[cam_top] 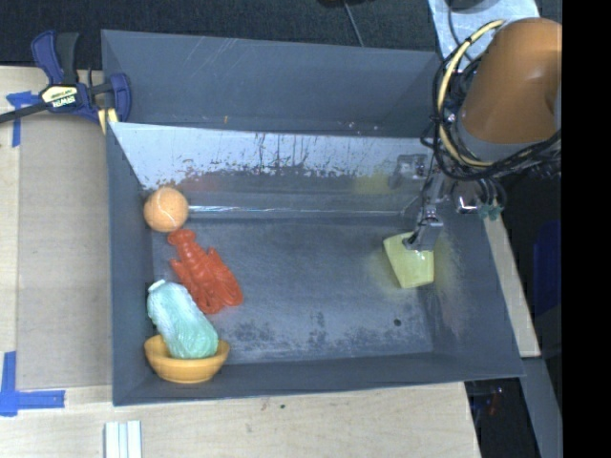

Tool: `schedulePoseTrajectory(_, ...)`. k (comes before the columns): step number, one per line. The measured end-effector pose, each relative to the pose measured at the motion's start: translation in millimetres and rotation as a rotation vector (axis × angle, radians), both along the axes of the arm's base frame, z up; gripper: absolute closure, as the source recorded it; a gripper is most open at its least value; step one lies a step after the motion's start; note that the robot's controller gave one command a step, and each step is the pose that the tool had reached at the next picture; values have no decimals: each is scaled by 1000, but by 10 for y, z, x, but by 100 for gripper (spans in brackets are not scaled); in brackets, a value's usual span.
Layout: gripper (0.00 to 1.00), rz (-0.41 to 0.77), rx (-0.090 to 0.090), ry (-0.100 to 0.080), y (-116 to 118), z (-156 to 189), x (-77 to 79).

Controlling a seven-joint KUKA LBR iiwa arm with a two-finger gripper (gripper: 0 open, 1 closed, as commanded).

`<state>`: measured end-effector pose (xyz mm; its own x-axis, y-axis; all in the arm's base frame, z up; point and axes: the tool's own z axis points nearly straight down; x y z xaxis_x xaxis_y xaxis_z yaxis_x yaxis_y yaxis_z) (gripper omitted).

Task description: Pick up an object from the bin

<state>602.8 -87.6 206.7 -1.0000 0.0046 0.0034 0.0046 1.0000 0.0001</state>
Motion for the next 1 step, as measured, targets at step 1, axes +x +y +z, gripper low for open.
schedulePoseTrajectory(1,0,4,-1,-8,5,50,12)
